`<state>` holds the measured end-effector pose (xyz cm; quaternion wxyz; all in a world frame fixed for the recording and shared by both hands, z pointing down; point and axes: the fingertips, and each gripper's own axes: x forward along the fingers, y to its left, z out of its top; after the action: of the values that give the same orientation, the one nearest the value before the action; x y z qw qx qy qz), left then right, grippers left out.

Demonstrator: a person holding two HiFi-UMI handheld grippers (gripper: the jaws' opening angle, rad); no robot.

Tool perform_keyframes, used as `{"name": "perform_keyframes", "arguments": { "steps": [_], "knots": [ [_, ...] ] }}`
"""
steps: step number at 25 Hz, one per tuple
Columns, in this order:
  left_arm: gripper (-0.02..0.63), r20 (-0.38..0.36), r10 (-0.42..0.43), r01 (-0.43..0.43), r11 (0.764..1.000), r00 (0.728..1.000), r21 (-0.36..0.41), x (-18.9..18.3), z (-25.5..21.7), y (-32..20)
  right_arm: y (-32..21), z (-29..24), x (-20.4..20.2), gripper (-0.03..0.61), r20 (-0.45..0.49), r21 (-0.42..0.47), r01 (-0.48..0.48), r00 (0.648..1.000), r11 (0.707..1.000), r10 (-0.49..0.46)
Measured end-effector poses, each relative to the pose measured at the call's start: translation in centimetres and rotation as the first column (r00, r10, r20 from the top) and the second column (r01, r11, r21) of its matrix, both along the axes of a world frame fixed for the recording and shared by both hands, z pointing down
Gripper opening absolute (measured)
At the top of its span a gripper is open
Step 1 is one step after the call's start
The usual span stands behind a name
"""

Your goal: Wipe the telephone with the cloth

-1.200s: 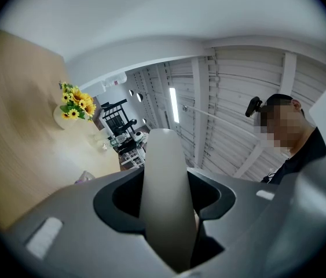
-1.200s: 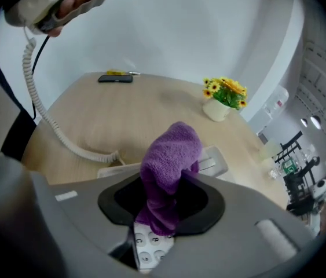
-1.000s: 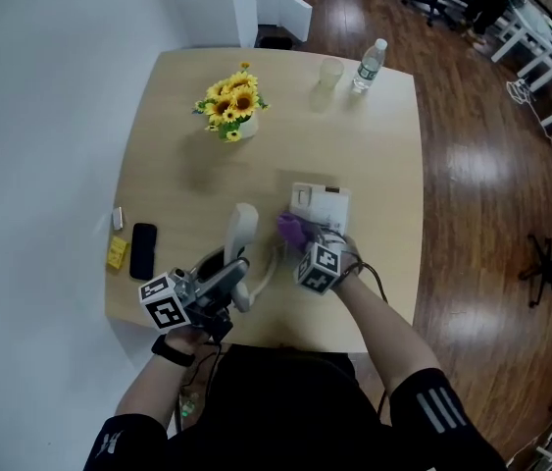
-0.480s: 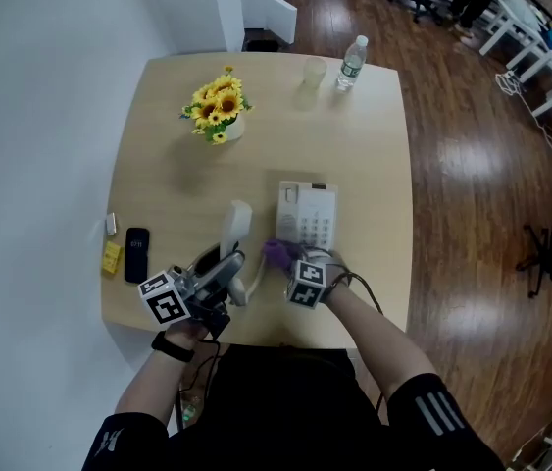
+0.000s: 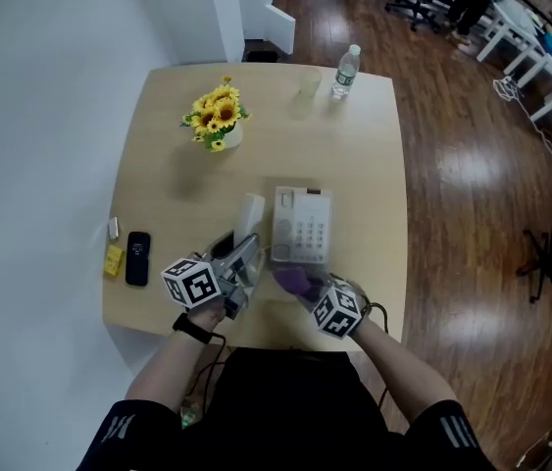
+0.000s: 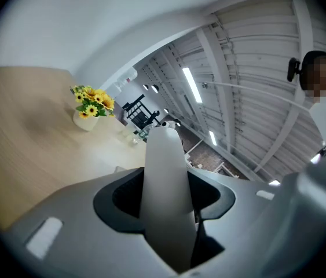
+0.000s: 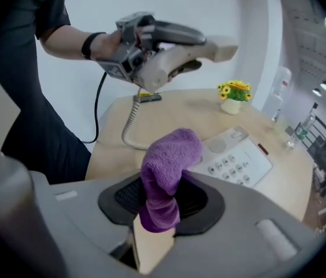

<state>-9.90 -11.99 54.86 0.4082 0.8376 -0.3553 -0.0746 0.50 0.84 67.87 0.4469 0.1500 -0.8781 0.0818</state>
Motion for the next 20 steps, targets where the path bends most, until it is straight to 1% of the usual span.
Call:
{"name": "perform_keyframes", "arguments": {
  "steps": [3, 5, 8, 11, 14, 20],
  "knots": [
    [0.206, 0.078, -0.044, 0.046, 0.998, 0.996, -0.032, 1.3, 2.2, -1.6, 0.6, -2.2, 3.4, 0.132, 0.051, 0.013, -0.105, 0.993, 0.994, 0.104],
    [0.206, 0.150, -0.056, 0.065, 0.996, 0.987, -0.057, 2.3, 3.9, -2.4, 0.6, -3.8, 5.3, 0.132, 0.100, 0.013, -0.191, 0.977, 0.981, 0.189],
    [0.206, 0.259, -0.070, 0.099, 0.990, 0.963, -0.100, 3.6, 6.8, -3.2, 0.4, -6.1, 7.7, 0.132, 0.179, 0.020, -0.308, 0.937, 0.951, 0.299],
    [0.206, 0.361, -0.091, 0.151, 0.979, 0.928, -0.139, 4.6, 9.4, -3.7, 0.4, -8.2, 9.7, 0.132, 0.236, 0.027, -0.392, 0.896, 0.920, 0.375],
    [0.207, 0.432, -0.096, 0.183, 0.969, 0.897, -0.164, 5.4, 11.2, -4.1, 0.4, -9.6, 11.1, 0.132, 0.270, 0.029, -0.439, 0.868, 0.898, 0.416],
    [0.207, 0.550, -0.067, 0.192, 0.966, 0.832, -0.173, 7.3, 13.9, -5.0, 1.1, -11.4, 12.9, 0.132, 0.313, 0.039, -0.467, 0.846, 0.884, 0.433]
  ]
}}
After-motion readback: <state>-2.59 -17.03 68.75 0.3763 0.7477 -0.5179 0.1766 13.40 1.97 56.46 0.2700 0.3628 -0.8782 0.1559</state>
